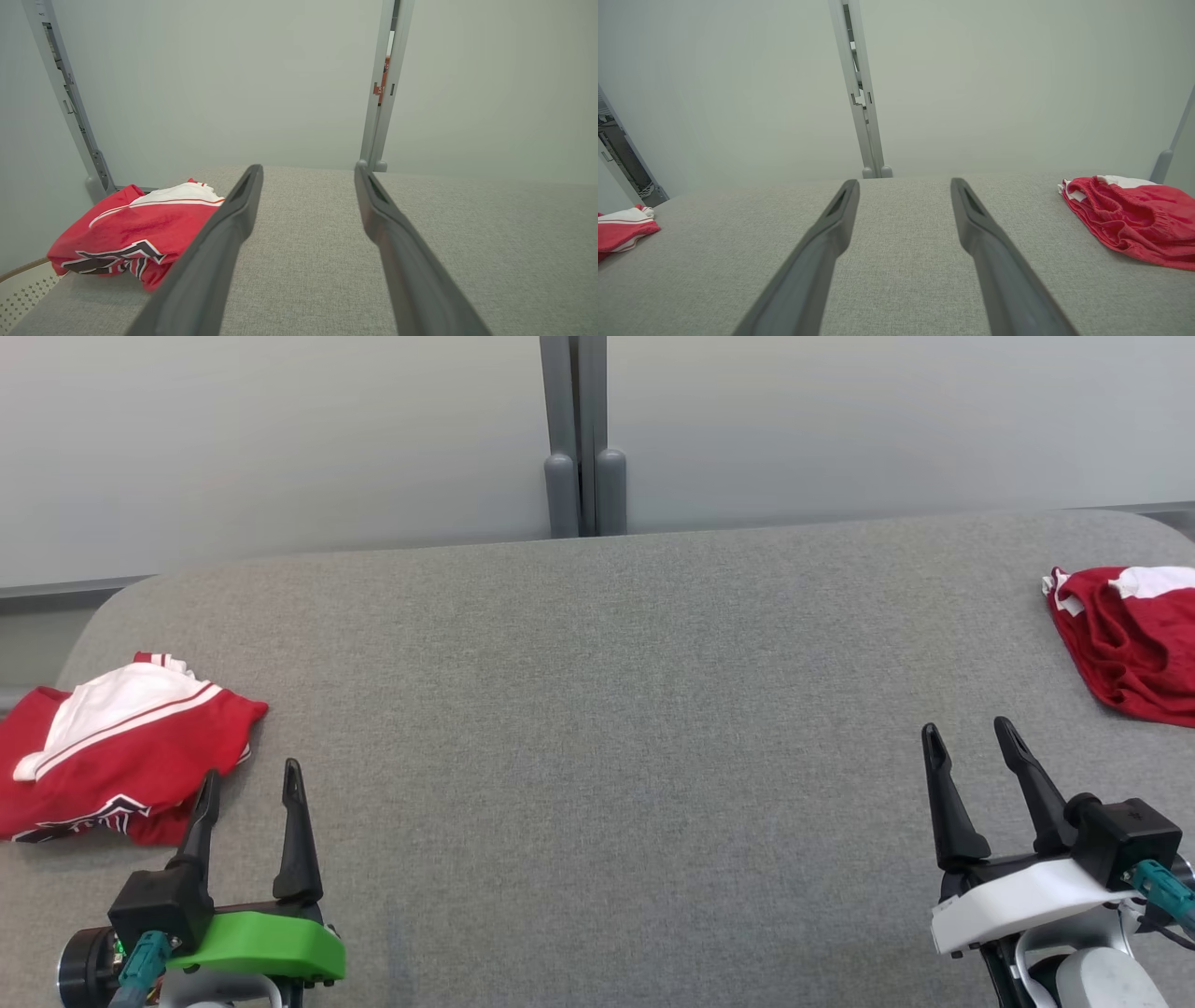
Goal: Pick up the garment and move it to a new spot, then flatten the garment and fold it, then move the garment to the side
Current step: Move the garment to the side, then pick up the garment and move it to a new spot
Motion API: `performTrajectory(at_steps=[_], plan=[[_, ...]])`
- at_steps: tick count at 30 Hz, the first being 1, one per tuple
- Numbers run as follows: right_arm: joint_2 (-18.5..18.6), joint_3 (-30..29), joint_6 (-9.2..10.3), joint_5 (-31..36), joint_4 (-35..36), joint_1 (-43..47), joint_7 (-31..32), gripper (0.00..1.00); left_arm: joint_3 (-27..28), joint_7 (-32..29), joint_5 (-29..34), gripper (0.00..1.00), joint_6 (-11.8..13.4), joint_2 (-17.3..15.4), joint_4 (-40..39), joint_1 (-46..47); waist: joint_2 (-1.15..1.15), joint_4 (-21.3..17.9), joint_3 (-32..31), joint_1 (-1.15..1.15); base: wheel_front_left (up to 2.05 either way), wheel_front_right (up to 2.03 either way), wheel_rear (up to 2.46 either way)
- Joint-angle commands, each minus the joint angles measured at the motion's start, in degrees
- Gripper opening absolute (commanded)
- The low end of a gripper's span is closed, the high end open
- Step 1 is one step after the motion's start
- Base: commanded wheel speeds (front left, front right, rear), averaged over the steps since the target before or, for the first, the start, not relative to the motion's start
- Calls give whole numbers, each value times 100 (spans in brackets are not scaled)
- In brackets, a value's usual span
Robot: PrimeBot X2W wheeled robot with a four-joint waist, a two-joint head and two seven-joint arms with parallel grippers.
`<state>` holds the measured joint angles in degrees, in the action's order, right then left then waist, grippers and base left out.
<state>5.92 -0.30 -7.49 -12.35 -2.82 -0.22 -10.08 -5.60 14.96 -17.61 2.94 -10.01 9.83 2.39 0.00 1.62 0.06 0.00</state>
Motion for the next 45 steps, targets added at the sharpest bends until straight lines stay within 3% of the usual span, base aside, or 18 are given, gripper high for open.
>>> performTrajectory(at_steps=[1,27,37,45], plan=[[-24,-8,-1,48,34,68,31,100,0,18,-26,100,-23,-45,23,-79,0,3,-25,0,0,0,0],[-79,73,-1,35,81,153,183,100,-48,23,-115,100,54,-100,91,-65,0,64,-67,0,0,0,0],[-59,106,-1,14,92,196,197,100,36,18,-176,100,109,-171,69,-4,0,472,-6,0,0,0,0],[-100,75,-1,5,52,224,148,100,96,15,-202,100,141,-251,54,-2,0,1047,38,0,0,0,0]])
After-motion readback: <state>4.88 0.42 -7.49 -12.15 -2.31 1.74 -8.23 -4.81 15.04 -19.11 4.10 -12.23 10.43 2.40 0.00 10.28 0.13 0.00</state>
